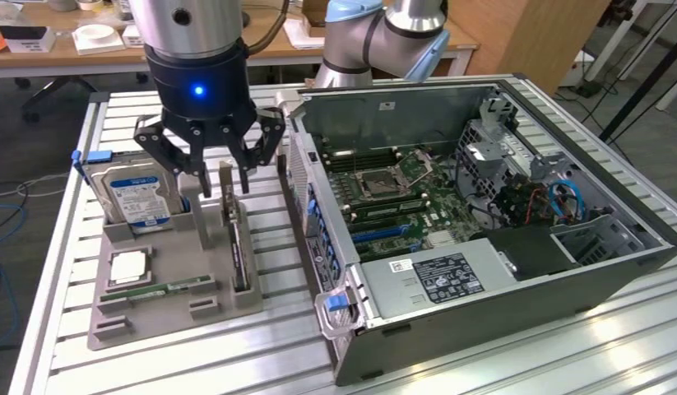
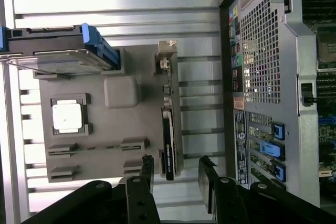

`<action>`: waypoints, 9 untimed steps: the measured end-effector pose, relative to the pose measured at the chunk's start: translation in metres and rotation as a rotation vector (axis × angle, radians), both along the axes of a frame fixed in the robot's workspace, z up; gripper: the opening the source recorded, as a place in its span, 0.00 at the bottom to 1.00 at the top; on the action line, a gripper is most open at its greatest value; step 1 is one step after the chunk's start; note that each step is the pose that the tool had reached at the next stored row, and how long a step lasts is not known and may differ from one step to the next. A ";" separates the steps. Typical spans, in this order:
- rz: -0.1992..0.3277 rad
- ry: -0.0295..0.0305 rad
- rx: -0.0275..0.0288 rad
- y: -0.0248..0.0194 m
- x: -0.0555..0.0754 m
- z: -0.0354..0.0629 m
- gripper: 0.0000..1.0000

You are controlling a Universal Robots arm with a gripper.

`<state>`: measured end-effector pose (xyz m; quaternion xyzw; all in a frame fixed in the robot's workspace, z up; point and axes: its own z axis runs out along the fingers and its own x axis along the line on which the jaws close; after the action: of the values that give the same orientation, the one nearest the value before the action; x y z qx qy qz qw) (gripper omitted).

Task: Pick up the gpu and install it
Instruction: 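Pick up the gpu and move the gpu toward the slot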

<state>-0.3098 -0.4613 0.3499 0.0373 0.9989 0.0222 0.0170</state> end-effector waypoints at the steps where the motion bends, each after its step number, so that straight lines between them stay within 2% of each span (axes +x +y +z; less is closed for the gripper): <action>1: 0.000 0.0001 0.0000 0.0000 0.000 -0.0008 0.47; 9: 0.000 0.0001 0.0000 0.0000 0.000 -0.0074 0.47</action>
<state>-0.3099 -0.4612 0.3425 0.0373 0.9989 0.0222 0.0169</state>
